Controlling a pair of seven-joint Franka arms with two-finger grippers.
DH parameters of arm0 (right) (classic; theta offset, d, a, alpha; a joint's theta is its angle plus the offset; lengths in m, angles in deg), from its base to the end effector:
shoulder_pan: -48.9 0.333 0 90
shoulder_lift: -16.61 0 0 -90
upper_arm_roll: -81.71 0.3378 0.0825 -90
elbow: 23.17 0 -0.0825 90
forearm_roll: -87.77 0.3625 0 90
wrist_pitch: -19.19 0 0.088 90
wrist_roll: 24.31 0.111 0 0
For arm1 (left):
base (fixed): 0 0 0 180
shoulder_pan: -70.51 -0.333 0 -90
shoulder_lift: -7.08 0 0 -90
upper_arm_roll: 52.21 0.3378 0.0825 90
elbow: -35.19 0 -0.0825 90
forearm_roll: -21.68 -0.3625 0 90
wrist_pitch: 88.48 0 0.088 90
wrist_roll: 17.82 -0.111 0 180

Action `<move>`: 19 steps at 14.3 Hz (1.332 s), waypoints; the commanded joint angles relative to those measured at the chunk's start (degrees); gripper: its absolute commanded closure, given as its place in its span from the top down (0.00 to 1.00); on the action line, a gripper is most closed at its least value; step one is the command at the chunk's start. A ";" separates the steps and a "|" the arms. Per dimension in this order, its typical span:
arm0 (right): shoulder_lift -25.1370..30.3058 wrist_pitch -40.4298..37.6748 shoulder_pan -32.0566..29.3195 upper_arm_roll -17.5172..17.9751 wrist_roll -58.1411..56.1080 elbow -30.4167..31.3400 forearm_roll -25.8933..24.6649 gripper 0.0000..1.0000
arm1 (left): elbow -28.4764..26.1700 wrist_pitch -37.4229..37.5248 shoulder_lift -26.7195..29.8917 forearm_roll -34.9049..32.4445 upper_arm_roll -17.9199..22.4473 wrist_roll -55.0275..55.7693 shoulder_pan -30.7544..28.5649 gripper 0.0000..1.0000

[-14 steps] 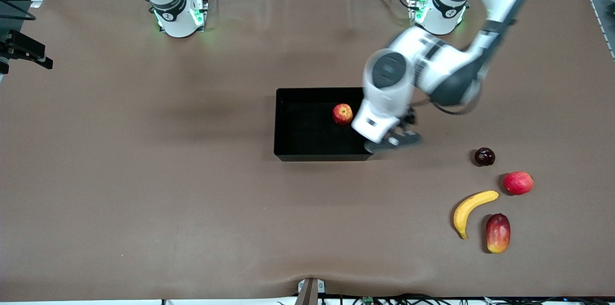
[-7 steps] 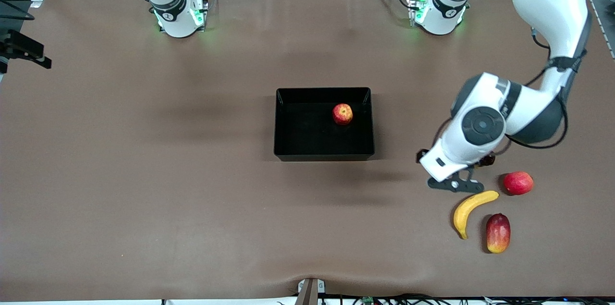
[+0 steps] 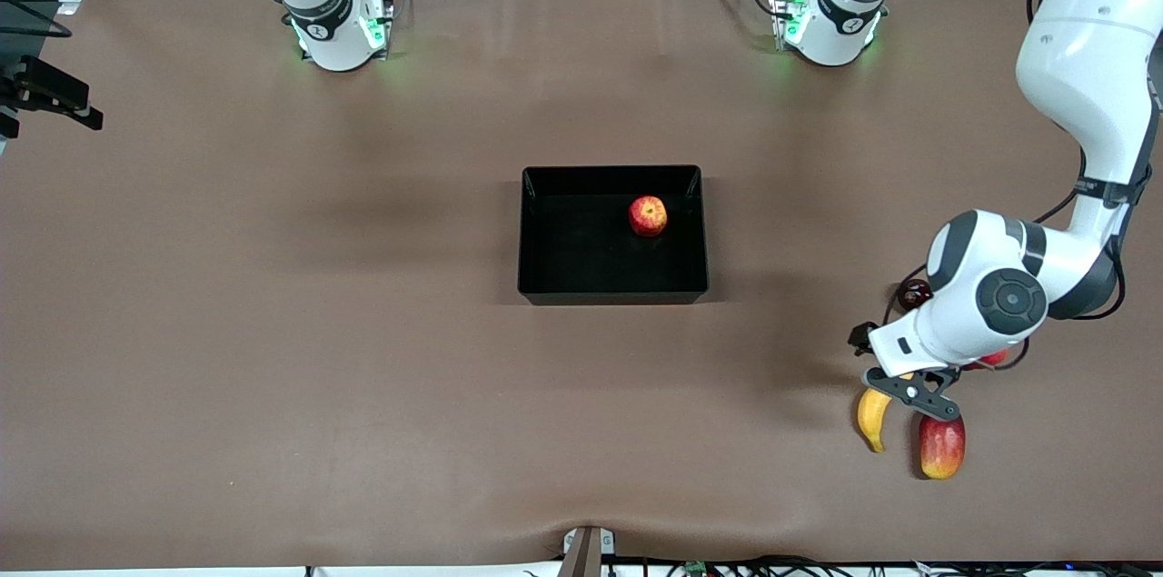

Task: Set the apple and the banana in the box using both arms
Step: 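Move the left gripper back over the yellow banana, then close the left gripper on the banana and lift it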

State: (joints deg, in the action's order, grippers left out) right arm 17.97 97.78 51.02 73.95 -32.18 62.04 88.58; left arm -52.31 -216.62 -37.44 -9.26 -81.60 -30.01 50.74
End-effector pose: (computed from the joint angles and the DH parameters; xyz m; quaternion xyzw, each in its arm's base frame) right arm 0.5012 -0.0488 0.6748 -0.9987 -0.0206 0.0447 0.0139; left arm 0.7089 -0.0319 0.2679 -0.9578 0.2835 -0.0257 0.0406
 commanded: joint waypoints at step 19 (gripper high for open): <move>0.75 -1.77 -1.86 0.99 5.85 -0.48 -0.02 1.00 | 2.51 5.69 2.76 -0.52 -11.46 -2.89 0.87 0.00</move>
State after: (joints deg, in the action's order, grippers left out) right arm 18.11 96.40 50.29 73.92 -27.00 61.97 88.58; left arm -49.33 -215.98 -37.65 -9.27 -90.12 -39.18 51.50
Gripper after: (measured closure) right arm 0.000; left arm 0.656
